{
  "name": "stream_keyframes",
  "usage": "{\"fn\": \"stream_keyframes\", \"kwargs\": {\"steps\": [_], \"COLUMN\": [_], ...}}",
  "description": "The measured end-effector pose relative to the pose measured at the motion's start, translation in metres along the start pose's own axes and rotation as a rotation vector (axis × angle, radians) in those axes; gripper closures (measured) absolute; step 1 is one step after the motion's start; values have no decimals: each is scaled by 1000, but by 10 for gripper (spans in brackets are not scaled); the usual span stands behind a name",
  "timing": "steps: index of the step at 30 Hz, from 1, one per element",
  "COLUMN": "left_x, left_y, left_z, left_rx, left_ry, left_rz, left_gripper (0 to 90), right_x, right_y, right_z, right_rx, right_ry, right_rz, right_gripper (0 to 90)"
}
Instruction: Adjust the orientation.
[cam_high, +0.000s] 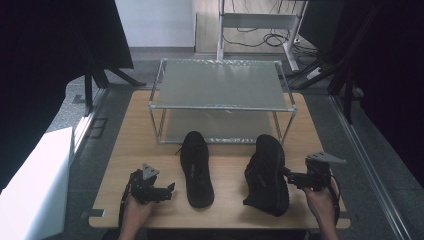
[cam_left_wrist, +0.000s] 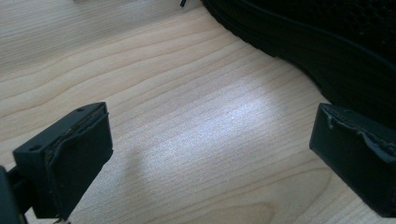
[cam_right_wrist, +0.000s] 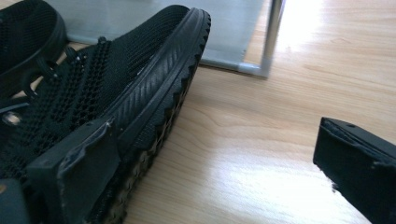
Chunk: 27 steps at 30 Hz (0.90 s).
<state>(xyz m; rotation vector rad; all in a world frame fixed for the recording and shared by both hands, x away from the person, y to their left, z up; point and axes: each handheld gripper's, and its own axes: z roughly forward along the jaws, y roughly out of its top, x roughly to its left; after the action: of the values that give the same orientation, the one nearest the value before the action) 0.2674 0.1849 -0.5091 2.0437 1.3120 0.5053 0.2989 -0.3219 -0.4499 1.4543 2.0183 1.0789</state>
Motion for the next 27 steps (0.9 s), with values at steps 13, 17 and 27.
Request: {"fn": "stream_keyframes", "kwargs": {"steps": [13, 17, 27], "left_x": [0, 0, 0], "left_y": [0, 0, 1], "left_z": [0, 1, 0], "left_rx": [3, 5, 16], "left_ry": [-5, -6, -7], "left_rz": [1, -2, -21], "left_gripper": [0, 0, 0], "right_x": [-31, -44, -54], "right_y": [-19, -26, -32], "right_z": [-8, -11, -12], "right_rx": [58, 58, 41], "right_ry": [-74, -72, -50], "right_rz": [59, 109, 170], "right_gripper": [99, 87, 85]}}
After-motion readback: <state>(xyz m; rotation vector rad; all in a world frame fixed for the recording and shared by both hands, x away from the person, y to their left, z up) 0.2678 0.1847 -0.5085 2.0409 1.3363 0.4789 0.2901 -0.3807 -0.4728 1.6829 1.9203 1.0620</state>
